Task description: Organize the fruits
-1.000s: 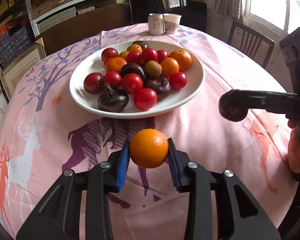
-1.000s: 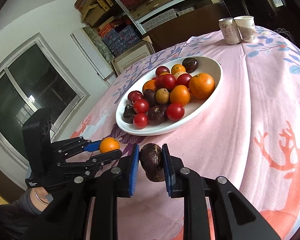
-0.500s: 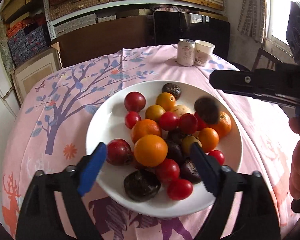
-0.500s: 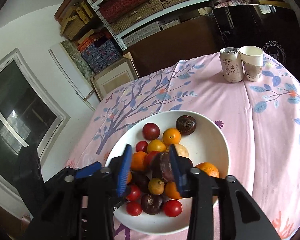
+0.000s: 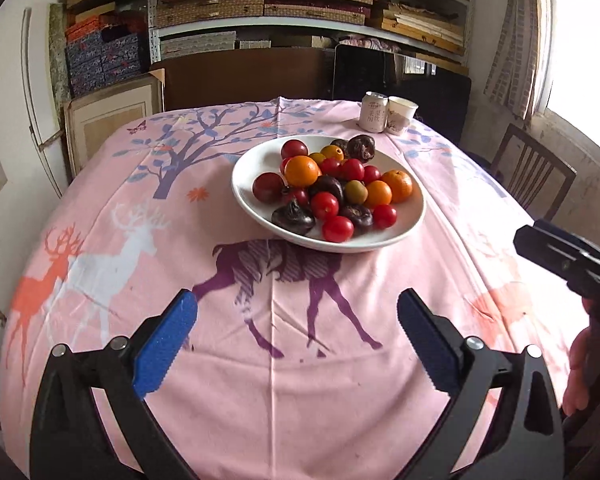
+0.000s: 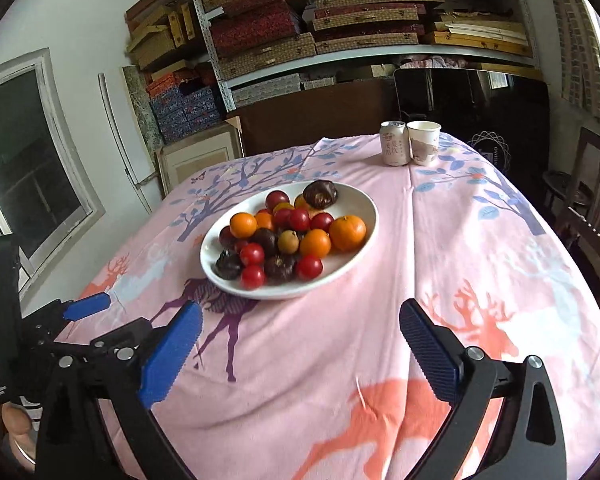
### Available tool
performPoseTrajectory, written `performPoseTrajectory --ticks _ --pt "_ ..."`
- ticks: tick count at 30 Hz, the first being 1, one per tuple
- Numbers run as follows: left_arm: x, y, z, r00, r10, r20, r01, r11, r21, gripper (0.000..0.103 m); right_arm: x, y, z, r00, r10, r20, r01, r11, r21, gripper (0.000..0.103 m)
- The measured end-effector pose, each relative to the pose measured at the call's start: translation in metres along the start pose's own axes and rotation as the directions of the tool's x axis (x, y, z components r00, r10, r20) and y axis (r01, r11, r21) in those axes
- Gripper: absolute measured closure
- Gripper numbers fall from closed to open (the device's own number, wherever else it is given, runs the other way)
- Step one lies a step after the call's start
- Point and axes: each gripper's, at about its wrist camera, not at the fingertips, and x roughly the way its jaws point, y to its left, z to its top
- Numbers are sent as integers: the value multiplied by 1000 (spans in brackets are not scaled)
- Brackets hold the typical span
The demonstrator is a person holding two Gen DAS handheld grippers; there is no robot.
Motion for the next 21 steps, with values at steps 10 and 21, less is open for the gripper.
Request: performPoseTrajectory --ticks 10,21 --pt "-70 -8 -46 989 132 63 -132 991 -9 5 -77 15 -32 995 -49 83 52 998 -38 3" --pt "-105 -5 -61 981 167 98 -163 986 -43 5 -94 12 -56 998 -32 48 32 999 -10 3"
